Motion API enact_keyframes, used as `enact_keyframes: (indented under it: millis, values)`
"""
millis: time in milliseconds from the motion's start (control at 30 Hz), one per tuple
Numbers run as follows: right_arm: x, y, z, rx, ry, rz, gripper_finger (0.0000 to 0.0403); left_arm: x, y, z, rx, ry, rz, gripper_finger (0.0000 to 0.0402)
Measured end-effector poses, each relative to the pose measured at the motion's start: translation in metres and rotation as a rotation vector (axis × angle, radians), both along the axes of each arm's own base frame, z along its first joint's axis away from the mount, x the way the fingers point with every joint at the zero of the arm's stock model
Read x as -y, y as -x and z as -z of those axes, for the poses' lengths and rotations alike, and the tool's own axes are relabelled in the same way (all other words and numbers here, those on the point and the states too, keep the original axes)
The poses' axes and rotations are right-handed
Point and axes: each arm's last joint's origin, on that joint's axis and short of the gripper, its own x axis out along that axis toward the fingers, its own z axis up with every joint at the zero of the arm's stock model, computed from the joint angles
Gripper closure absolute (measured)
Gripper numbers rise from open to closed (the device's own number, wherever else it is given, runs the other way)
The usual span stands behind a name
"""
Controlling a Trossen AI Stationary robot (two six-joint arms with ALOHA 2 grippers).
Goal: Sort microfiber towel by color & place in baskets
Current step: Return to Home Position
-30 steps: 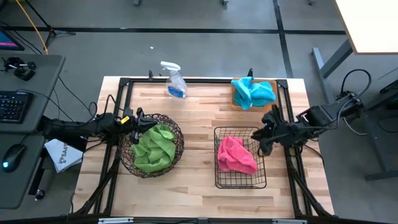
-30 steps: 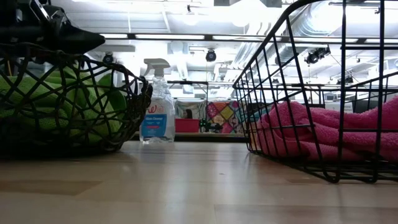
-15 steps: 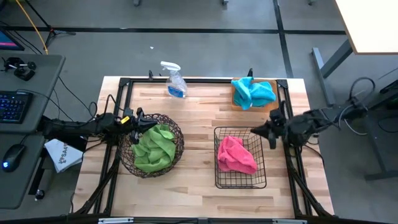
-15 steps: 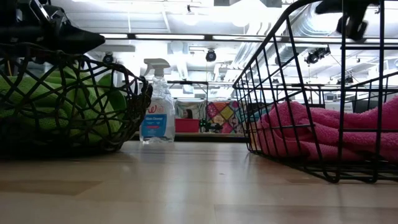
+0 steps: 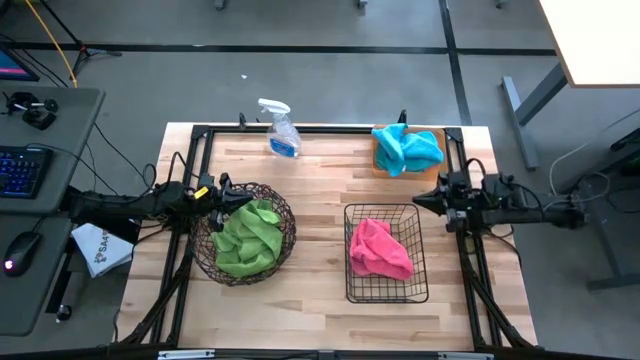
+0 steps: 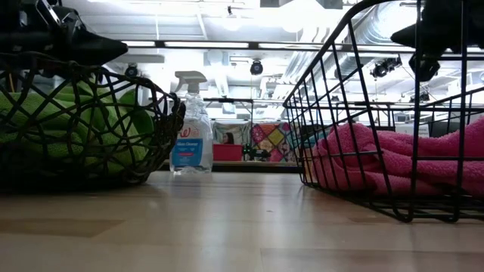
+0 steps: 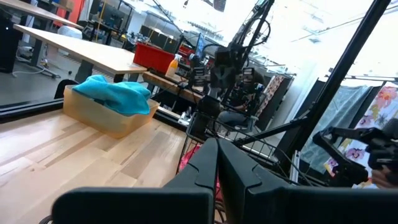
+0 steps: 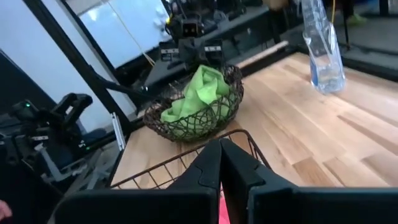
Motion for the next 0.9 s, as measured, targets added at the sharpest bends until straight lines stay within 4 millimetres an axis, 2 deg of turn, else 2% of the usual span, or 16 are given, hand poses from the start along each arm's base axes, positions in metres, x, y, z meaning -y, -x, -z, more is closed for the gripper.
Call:
enact_keyframes:
  millis: [233, 433, 567, 767, 900]
  values:
    - [0.000, -0.003, 0.030, 0.215, 0.012, -0.011, 0.0403, 0.000, 0.000, 0.000, 0.000, 0.000, 0.000, 0.0401]
    - [-0.001, -0.014, 0.055, 0.288, 0.013, -0.032, 0.0403, 0.000, 0.000, 0.000, 0.000, 0.000, -0.003, 0.0401]
    - [-0.001, -0.015, 0.059, 0.252, 0.057, -0.032, 0.0403, 0.000, 0.000, 0.000, -0.004, 0.000, -0.003, 0.0401]
    - [-0.001, -0.015, 0.063, 0.207, -0.075, -0.032, 0.0403, 0.000, 0.000, 0.000, -0.003, 0.000, -0.003, 0.0401]
    - [-0.001, -0.015, 0.064, 0.199, -0.104, -0.031, 0.0403, 0.000, 0.000, 0.000, -0.003, 0.000, -0.003, 0.0401]
